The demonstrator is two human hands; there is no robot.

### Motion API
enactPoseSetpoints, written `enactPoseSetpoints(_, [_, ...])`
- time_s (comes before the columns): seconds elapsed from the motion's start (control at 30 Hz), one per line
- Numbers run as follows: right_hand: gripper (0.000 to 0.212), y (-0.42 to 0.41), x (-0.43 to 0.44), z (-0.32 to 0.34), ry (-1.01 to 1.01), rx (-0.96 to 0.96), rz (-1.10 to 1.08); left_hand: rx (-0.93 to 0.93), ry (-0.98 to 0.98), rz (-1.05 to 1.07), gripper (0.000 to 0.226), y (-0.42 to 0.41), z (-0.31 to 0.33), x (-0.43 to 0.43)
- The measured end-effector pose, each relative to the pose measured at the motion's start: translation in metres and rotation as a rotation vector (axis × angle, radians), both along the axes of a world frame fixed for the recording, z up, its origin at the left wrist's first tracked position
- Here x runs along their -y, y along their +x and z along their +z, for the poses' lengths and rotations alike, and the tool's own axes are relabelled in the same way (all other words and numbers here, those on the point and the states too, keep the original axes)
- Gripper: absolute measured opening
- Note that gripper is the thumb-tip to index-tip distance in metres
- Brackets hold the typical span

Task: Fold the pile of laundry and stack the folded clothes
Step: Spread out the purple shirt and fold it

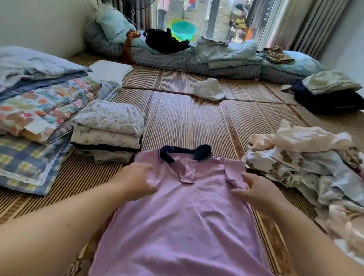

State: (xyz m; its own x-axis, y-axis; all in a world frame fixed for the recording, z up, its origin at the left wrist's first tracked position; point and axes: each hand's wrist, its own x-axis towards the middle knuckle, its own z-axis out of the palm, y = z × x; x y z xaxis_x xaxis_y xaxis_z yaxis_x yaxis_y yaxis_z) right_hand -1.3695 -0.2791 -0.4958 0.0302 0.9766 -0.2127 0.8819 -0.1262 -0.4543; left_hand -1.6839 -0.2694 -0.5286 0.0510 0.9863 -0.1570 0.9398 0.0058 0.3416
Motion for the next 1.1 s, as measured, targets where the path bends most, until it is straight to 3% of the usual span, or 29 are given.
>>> enactPoseSetpoints(0.13, [0.093,-0.019,-0.044,-0.044,-0.048,0.105,0.017,-0.064,-0.053,0.106,0.088,0.015,-0.034,-0.038])
enactPoseSetpoints(0.27, [0.067,-0.012,-0.056,-0.073,0.016,0.101,-0.009,-0.053,-0.023,0.182,0.047,0.001,-0.058,-0.045])
enactPoseSetpoints(0.33, [0.053,-0.005,-0.058,-0.082,0.051,0.092,-0.008,-0.110,0.048,0.141,0.042,-0.008,-0.067,-0.043])
enactPoseSetpoints(0.4, [0.047,-0.001,-0.062,-0.083,0.063,0.049,-0.029,-0.156,0.071,0.129,0.054,-0.010,-0.070,-0.040])
enactPoseSetpoints(0.5, [0.049,0.003,-0.065,-0.081,0.062,0.040,-0.022,-0.199,-0.018,0.152,0.092,-0.001,-0.064,-0.038])
enactPoseSetpoints(0.53, [0.054,0.003,-0.065,-0.082,0.045,0.086,0.011,-0.208,-0.026,0.155,0.091,0.001,-0.062,-0.039])
enactPoseSetpoints(0.67, [0.069,0.006,-0.063,-0.090,0.046,0.159,0.051,-0.216,-0.018,0.111,0.041,-0.001,-0.059,-0.046])
enactPoseSetpoints(0.83, [0.055,0.003,-0.065,-0.091,0.062,0.186,0.059,-0.213,0.043,0.185,0.024,-0.007,-0.049,-0.043])
enactPoseSetpoints(0.97, [0.052,0.004,-0.065,-0.093,0.062,0.179,0.080,0.022,0.097,0.357,0.028,-0.006,-0.037,-0.049])
enactPoseSetpoints(1.03, [0.050,0.005,-0.066,-0.092,0.083,0.097,0.046,0.294,0.117,0.535,0.034,-0.006,-0.029,-0.054])
enactPoseSetpoints(1.1, [0.046,0.009,-0.066,-0.089,0.149,-0.105,-0.071,0.572,0.139,0.746,0.028,-0.009,-0.029,-0.059])
